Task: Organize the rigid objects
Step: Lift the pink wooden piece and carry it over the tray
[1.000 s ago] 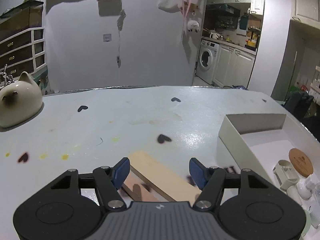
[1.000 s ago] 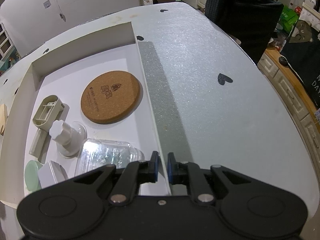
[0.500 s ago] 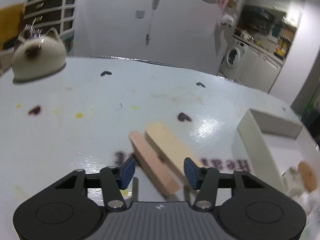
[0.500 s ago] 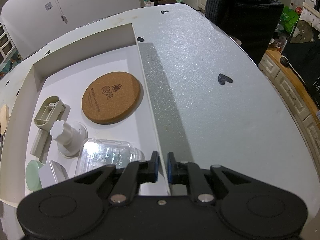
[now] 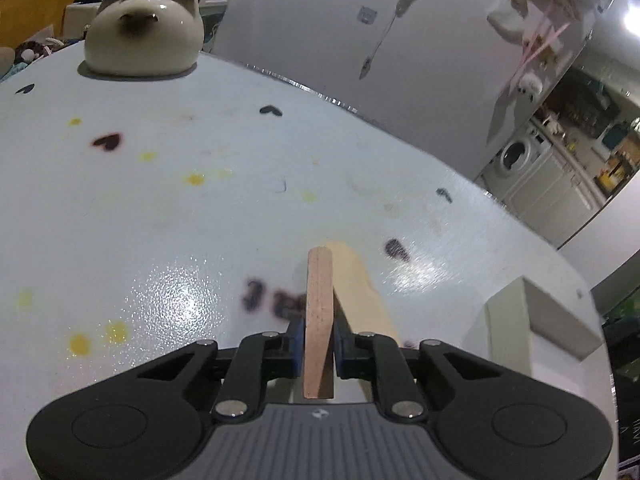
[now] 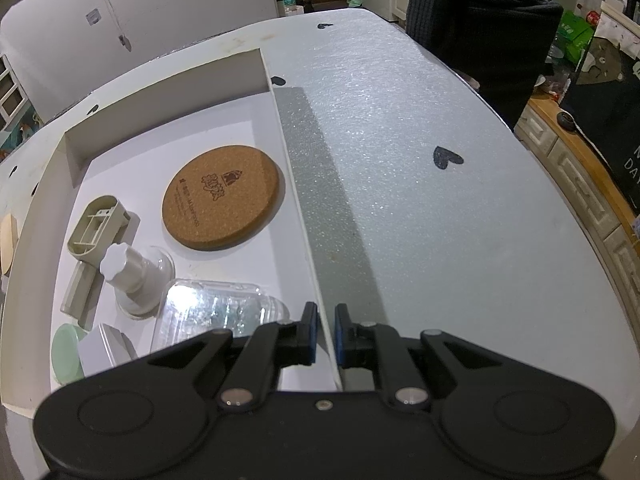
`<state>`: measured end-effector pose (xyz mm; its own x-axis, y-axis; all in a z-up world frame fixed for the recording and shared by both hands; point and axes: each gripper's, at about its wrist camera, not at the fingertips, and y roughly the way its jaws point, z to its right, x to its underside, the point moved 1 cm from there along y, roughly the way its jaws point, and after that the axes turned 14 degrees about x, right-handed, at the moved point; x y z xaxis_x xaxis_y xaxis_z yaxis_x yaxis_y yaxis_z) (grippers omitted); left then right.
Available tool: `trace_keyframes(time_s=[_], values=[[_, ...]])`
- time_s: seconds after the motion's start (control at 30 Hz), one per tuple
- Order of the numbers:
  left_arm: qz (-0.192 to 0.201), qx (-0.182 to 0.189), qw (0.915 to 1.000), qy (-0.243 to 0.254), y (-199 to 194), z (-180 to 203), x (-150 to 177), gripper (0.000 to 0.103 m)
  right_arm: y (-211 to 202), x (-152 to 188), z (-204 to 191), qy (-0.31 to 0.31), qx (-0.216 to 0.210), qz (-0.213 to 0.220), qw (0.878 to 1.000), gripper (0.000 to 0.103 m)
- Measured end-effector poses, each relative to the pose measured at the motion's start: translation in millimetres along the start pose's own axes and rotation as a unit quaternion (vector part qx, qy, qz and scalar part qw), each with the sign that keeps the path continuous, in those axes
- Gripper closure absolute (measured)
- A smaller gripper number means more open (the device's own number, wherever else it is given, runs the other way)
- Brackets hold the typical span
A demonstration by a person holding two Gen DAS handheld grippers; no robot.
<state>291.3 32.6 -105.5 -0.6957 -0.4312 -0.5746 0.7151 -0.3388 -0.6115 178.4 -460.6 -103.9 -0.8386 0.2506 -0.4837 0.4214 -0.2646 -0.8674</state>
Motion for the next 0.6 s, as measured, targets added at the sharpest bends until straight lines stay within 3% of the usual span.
trace_keyframes(time_s=[0.3,0.6], values=[[0.004,0.091,0.9959,0.001,-6,46,-11,0.088,0,-1,-1,-0.005,0.001,-0.001,1.0,0.092],[-0.068,0.187,0.9789,0.045,37,129,0,0.088,1,0,0,0.003,-0.004,0.002,1.0,0.092]])
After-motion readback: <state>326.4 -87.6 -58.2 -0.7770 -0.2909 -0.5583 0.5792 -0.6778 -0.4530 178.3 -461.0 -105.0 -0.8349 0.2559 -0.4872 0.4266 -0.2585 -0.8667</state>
